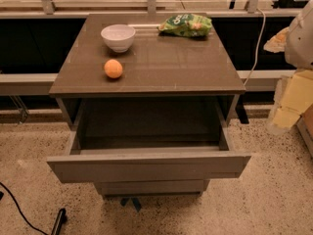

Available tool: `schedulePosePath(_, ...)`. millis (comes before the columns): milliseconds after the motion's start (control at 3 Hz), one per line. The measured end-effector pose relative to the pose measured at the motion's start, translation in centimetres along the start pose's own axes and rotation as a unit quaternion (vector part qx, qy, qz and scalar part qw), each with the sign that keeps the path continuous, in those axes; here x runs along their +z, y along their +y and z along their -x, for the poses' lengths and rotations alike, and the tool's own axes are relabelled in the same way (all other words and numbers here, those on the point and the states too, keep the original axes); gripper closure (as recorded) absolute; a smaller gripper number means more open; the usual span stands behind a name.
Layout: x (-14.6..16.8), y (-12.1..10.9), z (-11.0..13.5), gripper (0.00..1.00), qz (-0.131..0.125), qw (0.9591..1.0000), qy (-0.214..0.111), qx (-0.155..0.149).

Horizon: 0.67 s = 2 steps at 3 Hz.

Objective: Close top drawer

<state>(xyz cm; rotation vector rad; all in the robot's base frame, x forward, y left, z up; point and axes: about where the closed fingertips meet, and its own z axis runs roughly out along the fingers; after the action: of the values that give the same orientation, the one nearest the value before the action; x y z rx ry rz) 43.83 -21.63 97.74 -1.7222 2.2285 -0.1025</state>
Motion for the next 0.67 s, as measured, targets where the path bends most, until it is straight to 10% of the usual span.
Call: schedulePosePath(667,0.27,-0.03,0.28,0.0,-0.007,0.9999,-0.009,0.005)
